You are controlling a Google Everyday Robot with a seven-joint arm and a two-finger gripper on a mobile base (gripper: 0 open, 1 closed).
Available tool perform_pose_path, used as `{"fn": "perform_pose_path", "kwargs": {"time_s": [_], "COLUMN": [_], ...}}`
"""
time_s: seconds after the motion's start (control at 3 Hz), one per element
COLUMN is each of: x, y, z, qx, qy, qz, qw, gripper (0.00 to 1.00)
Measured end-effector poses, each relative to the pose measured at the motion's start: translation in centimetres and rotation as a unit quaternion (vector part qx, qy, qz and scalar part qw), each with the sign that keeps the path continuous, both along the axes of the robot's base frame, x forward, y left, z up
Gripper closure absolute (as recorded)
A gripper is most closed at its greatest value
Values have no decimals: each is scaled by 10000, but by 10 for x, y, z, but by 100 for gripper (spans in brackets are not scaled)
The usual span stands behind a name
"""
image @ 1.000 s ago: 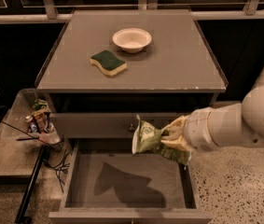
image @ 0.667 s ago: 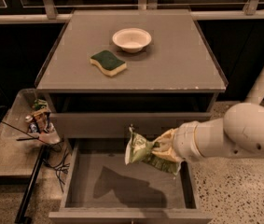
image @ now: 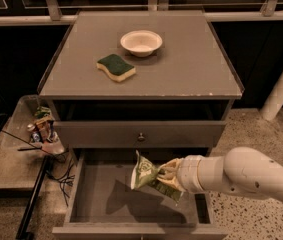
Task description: Place green jalapeno chip bag into middle drawer
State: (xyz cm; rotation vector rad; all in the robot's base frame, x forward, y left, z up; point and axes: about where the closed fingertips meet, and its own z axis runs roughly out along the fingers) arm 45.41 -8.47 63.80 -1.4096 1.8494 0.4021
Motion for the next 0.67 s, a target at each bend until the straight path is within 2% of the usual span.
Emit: {"fn": "perform_pose_path", "kwargs": {"time_s": [0.33, 0.67], "x": [28, 23], "y": [-7, -4], "z": [-78, -73], "qx": [-83, -136], "qy": [-97, -128], "qz": [-176, -174], "qw": [9998, 9997], "gripper": [100, 100]}}
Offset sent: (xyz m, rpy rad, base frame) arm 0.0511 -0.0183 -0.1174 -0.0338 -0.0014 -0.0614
